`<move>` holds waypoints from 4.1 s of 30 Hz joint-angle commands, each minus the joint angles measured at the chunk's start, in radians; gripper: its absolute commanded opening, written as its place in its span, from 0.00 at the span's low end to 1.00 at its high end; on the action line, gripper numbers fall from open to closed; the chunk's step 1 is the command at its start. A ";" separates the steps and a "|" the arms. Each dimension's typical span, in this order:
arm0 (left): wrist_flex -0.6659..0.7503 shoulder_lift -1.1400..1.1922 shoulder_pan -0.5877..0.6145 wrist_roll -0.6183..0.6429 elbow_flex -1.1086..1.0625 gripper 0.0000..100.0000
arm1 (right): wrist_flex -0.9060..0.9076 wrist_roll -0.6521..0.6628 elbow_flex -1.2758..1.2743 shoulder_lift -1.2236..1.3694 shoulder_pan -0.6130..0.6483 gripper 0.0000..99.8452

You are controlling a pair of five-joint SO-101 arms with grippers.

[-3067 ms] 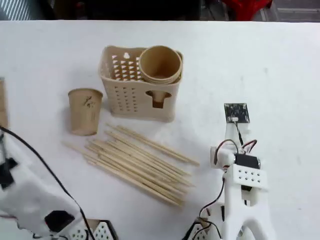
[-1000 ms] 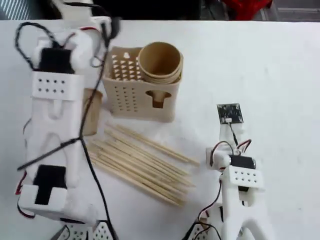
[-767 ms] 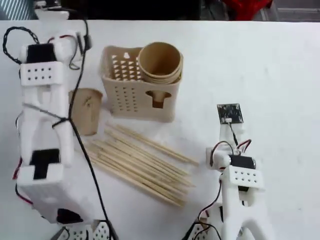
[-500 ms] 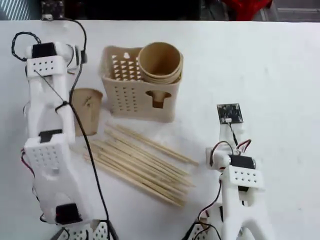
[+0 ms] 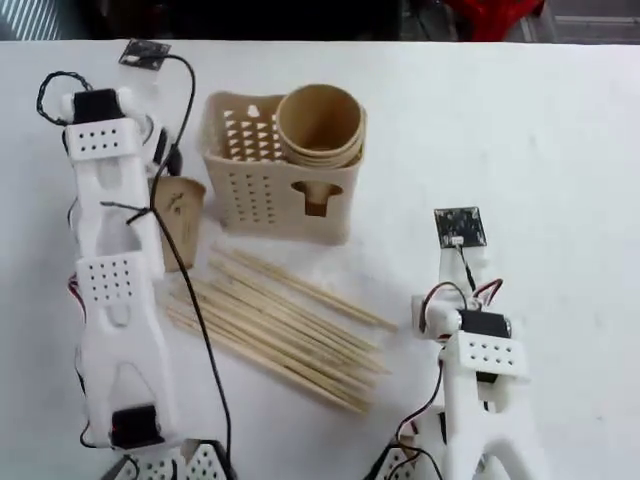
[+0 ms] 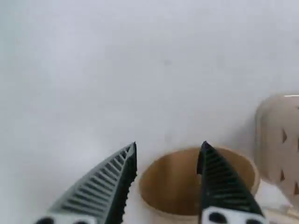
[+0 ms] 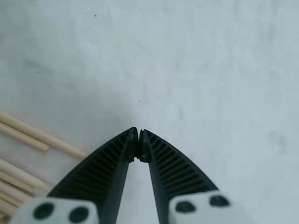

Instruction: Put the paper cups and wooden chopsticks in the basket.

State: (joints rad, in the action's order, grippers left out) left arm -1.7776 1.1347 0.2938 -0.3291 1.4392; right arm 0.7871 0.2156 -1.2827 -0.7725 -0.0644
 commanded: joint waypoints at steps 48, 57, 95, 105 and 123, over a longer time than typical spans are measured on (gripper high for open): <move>0.006 -1.465 0.150 -0.479 -1.347 0.18 | -0.013 0.011 0.005 -0.027 -0.002 0.02; 0.008 -1.463 0.346 -0.592 -1.367 0.28 | -0.013 0.011 0.005 -0.027 -0.004 0.02; 0.157 -1.471 0.199 -0.420 -1.378 0.02 | -0.013 0.011 0.003 -0.027 0.001 0.02; 0.149 -1.461 -0.410 0.051 -0.760 0.02 | -0.013 0.011 0.003 -0.027 0.001 0.02; 0.308 -1.164 -0.573 0.213 -0.818 0.02 | -0.013 0.011 0.003 -0.027 0.001 0.02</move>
State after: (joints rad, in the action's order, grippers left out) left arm -1.4385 -0.0468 -0.2785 -0.1281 0.5355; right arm 0.7871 0.2156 -1.2827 -0.7725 -0.0644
